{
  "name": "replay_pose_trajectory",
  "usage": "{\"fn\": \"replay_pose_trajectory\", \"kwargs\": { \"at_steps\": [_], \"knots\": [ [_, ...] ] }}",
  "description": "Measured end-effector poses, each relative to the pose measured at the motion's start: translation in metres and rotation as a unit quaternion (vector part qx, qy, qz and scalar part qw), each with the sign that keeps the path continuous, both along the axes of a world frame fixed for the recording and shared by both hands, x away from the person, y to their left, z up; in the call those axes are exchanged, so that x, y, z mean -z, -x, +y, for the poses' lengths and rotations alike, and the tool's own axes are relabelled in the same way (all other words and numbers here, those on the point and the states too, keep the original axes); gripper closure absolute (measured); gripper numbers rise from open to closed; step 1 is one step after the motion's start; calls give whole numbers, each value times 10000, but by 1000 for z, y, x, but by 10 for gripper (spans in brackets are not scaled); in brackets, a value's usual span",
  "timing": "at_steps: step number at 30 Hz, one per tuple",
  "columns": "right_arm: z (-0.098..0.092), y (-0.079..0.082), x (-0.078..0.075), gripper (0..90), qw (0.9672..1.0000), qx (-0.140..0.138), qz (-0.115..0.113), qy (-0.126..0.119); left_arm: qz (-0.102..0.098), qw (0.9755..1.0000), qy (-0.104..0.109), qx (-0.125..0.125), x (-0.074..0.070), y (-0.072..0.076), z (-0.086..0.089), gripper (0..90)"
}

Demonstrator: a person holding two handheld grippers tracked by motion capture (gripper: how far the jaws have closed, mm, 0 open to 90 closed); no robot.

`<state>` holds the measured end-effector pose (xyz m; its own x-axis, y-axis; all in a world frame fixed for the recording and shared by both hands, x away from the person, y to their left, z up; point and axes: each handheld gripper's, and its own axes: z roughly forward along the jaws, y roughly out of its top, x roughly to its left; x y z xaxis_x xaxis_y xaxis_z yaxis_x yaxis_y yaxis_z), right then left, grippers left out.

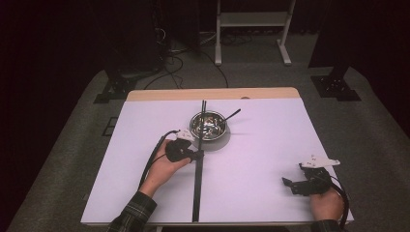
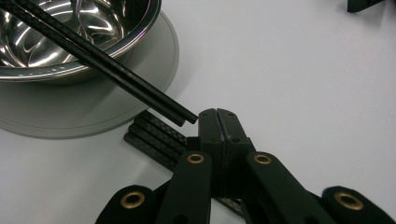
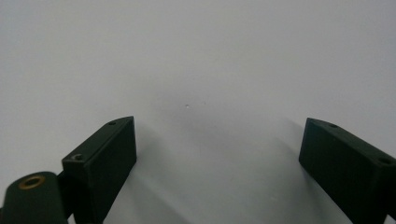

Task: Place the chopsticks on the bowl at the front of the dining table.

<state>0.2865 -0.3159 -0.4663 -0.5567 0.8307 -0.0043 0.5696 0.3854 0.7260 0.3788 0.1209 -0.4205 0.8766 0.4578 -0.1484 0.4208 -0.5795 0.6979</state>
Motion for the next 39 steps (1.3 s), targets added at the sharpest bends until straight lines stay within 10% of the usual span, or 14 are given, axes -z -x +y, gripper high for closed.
{"fn": "replay_pose_trajectory", "kwargs": {
  "at_steps": [19, 39],
  "knots": [
    [0, 0, 0, 95, 10000, 0, -5, -2, -119, 9999, -61, 38, -3, 13, 4, 835],
    [0, 0, 0, 95, 10000, 0, -2, -9, -591, 9943, -383, -795, -6, 52, 46, 86]
  ]
}}
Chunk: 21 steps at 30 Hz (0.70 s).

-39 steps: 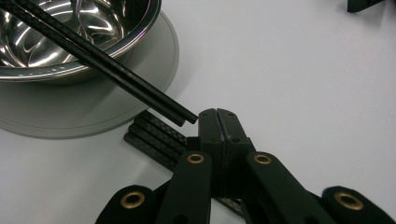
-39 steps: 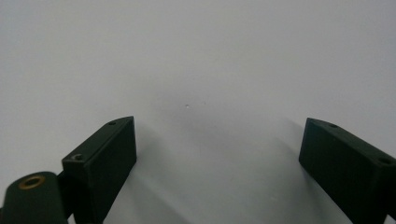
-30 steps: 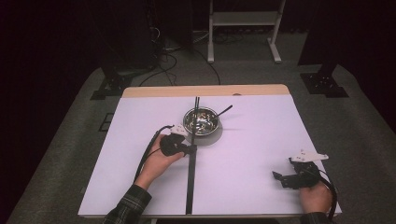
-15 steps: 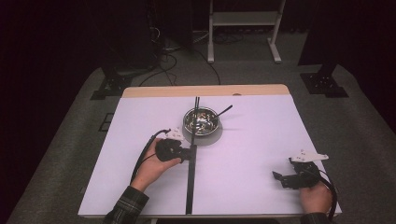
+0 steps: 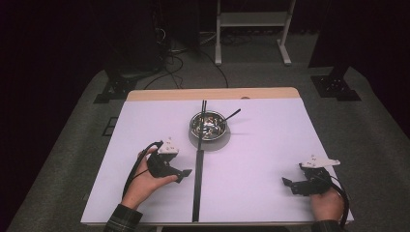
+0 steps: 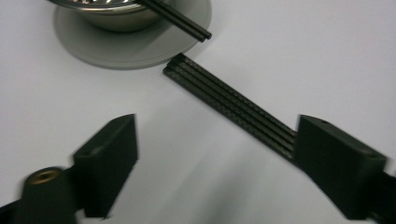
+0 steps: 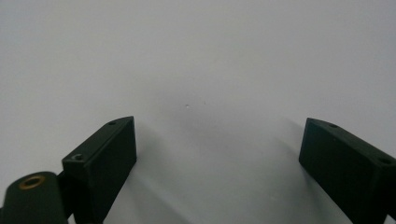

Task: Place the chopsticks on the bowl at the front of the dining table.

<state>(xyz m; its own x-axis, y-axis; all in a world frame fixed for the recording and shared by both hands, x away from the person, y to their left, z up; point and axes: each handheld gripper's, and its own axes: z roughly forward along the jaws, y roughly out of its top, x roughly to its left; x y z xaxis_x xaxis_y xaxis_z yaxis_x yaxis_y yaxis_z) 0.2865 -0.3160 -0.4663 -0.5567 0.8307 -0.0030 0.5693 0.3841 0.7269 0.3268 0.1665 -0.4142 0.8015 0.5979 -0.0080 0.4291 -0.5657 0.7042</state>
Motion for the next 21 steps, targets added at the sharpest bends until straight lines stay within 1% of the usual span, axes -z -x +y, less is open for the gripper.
{"fn": "replay_pose_trajectory", "kwargs": {
  "at_steps": [1, 2, 3, 8, 11, 12, 17, 21],
  "knots": [
    [0, 0, 0, 95, 10000, 1, 0, 1, -18, 10000, -10, -55, 0, 1, 2, 86],
    [0, 0, 0, 95, 10000, 1, -2, -1, -60, 9998, 15, -189, 1, 4, 5, 86],
    [0, 0, 0, 95, 10000, 2, -7, 2, -79, 9997, 12, -232, 2, 5, 8, 86],
    [0, 0, 0, 95, 10000, 8, -5, 0, -73, 9994, 87, -324, 7, 13, 22, 86],
    [0, 0, 0, 95, 10000, 9, -5, 2, -93, 9992, -4, -379, 10, 16, 28, 86],
    [0, 0, 0, 95, 10000, 9, -4, 2, -136, 9990, -80, -424, 11, 18, 31, 86],
    [0, 0, 0, 95, 10000, 8, -1, 1, -129, 9984, -72, -550, 14, 26, 40, 86],
    [0, 0, 0, 95, 10000, 6, -5, 1, -91, 9978, -148, -639, 20, 30, 47, 86]
  ]
}}
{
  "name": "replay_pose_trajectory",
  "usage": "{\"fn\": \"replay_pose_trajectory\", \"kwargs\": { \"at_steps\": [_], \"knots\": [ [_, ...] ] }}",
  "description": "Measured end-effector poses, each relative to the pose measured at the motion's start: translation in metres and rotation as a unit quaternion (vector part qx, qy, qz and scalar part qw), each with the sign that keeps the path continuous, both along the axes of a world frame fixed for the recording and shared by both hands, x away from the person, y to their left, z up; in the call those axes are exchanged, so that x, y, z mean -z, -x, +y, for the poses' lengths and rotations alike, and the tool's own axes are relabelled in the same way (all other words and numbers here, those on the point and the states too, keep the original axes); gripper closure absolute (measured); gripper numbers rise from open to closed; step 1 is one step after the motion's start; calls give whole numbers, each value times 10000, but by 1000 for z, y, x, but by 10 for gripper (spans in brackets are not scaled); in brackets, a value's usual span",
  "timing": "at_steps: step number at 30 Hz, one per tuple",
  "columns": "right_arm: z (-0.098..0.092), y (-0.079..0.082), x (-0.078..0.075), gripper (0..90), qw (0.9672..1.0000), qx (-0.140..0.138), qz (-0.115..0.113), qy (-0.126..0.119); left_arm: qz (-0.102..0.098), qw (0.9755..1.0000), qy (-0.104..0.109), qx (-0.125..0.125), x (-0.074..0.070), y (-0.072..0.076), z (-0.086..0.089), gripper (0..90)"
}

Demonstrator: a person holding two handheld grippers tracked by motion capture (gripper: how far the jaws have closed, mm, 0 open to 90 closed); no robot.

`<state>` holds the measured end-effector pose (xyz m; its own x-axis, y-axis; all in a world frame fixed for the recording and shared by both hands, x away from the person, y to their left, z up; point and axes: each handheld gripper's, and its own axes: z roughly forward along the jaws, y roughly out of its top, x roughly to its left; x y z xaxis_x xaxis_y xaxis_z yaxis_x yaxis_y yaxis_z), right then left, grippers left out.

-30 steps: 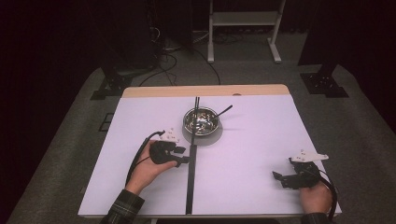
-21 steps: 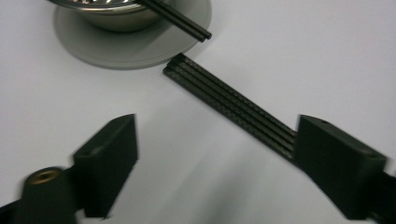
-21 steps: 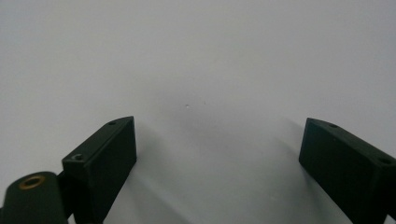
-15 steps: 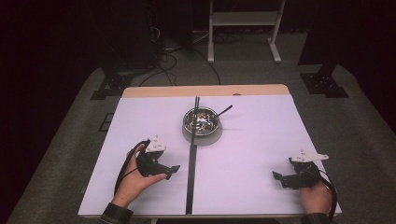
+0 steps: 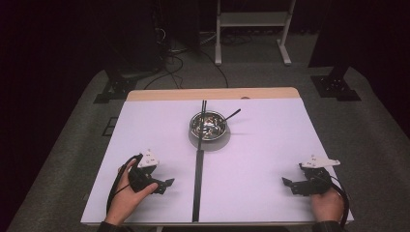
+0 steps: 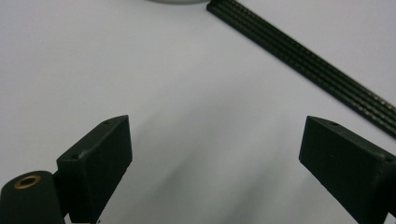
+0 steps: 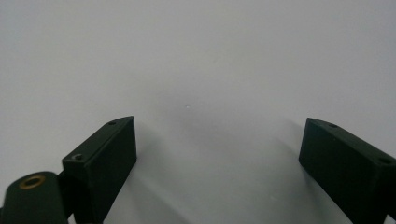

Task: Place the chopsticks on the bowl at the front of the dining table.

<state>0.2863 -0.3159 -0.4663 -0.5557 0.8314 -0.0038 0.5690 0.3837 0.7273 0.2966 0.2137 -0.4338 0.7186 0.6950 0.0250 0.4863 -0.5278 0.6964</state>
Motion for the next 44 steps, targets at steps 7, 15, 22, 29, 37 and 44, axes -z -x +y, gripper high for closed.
{"fn": "replay_pose_trajectory", "kwargs": {
  "at_steps": [7, 15, 22, 29, 37, 44],
  "knots": [
    [0, 0, 0, 95, 10000, 5, 3, -1, 45, 9998, -80, -190, 7, 5, 12, 86],
    [0, 0, 0, 95, 10000, 1, -1, 2, 111, 9994, -129, -295, 14, 9, 21, 86],
    [0, 0, 0, 95, 10000, 4, 2, 0, 137, 9993, -101, -329, 20, 12, 24, 86],
    [0, 0, 0, 95, 10000, 4, -1, 1, -27, 9995, 55, -311, 25, 15, 27, 82],
    [0, 0, 0, 95, 10000, 8, -3, 1, -145, 9995, 154, -217, 28, 18, 31, 75],
    [0, 0, 0, 95, 10000, 13, -2, 1, -123, 9996, 165, -214, 28, 18, 31, 74]
  ]
}}
